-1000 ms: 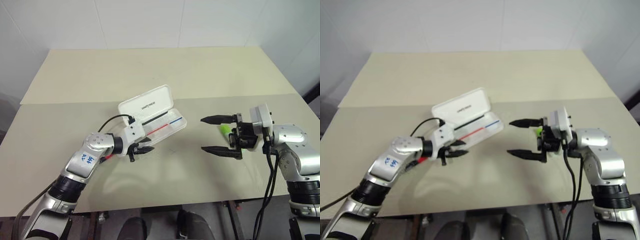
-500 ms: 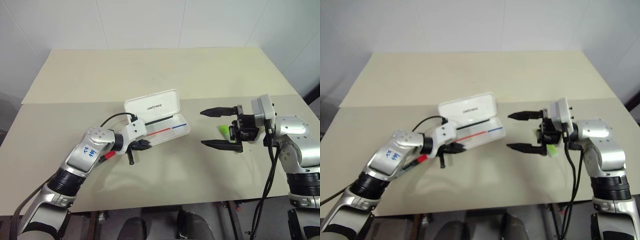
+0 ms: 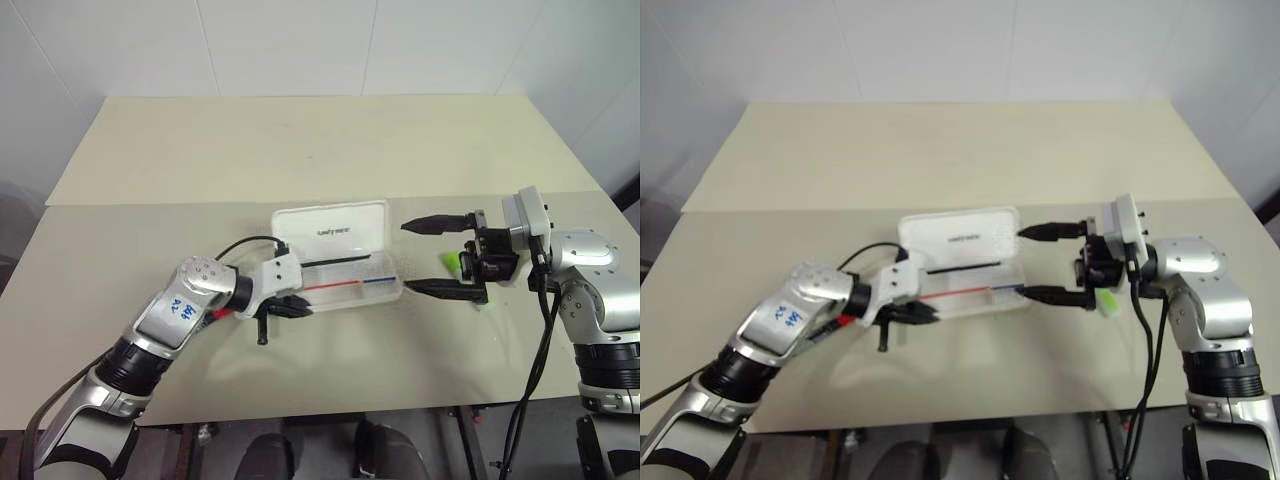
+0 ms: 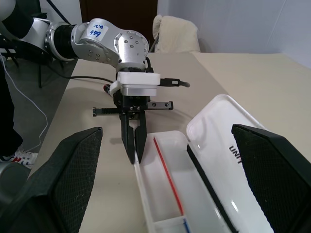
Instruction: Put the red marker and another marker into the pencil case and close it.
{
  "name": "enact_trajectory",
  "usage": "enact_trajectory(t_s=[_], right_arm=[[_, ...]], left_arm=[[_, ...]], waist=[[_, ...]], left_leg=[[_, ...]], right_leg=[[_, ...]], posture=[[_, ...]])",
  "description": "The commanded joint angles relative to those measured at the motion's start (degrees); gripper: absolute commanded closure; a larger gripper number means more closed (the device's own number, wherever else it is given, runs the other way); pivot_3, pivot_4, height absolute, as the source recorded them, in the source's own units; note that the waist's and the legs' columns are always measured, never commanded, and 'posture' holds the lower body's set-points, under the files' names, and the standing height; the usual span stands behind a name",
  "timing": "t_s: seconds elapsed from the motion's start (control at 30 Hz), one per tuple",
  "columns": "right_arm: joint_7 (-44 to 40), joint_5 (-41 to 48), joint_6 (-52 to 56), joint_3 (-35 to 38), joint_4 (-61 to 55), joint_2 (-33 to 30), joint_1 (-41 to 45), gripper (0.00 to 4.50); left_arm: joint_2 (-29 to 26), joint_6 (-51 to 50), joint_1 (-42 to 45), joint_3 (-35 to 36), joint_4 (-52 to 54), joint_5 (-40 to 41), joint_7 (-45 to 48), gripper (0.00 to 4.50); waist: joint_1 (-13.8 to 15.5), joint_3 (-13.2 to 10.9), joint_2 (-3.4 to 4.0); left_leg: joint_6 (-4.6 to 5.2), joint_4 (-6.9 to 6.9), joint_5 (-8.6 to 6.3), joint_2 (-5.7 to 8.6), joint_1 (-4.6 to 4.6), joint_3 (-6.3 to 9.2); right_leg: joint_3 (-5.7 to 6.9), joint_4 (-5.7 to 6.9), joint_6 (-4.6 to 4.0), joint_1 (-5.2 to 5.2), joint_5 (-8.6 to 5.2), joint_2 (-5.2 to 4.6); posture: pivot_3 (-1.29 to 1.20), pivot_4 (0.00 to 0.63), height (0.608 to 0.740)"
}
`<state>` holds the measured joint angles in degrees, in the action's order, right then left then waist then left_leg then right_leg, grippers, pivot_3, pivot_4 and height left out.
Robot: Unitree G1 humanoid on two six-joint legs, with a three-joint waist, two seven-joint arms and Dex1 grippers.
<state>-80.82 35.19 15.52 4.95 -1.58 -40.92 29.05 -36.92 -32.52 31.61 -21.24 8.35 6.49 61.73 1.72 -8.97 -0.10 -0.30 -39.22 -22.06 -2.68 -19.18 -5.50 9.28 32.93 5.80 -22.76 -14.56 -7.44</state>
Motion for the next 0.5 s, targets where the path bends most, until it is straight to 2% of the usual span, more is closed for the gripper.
enact_trajectory(t_s=[0.03, 0.33, 0.5], right_arm=[[-0.6, 1.1, 0.7, 1.3, -1.7, -1.4, -0.3, 0.0], [-0.8, 3.1, 2.8, 3.0, -4.7, -3.6, -3.8, 0.0], [-2.0, 2.5, 1.4, 3.6, -2.3, -4.7, -5.1, 0.0]], left_arm=[[1.3, 1.3, 0.6, -2.9, 2.6, 0.7, 2.7, 4.48], [4.0, -0.6, 0.7, -5.1, 3.5, -0.9, 1.2, 4.48], [5.3, -4.9, -0.6, -4.4, 5.3, -0.4, -0.8, 4.48]], waist=[[0.0, 0.0, 0.0], [1.0, 0.0, 0.0], [1.5, 0.0, 0.0]], left_leg=[[0.0, 0.0, 0.0, 0.0, 0.0, 0.0], [0.0, -0.02, 0.0, 0.01, 0.0, 0.01], [0.0, -0.05, 0.0, 0.01, -0.01, 0.02]], right_leg=[[0.0, 0.0, 0.0, 0.0, 0.0, 0.0], [0.0, 0.0, 0.0, 0.0, 0.0, 0.0], [-0.01, 0.0, 0.0, 0.02, 0.0, 0.0]], posture=[[0.0, 0.15, 0.74], [0.0, 0.15, 0.74], [0.0, 0.15, 0.74]])
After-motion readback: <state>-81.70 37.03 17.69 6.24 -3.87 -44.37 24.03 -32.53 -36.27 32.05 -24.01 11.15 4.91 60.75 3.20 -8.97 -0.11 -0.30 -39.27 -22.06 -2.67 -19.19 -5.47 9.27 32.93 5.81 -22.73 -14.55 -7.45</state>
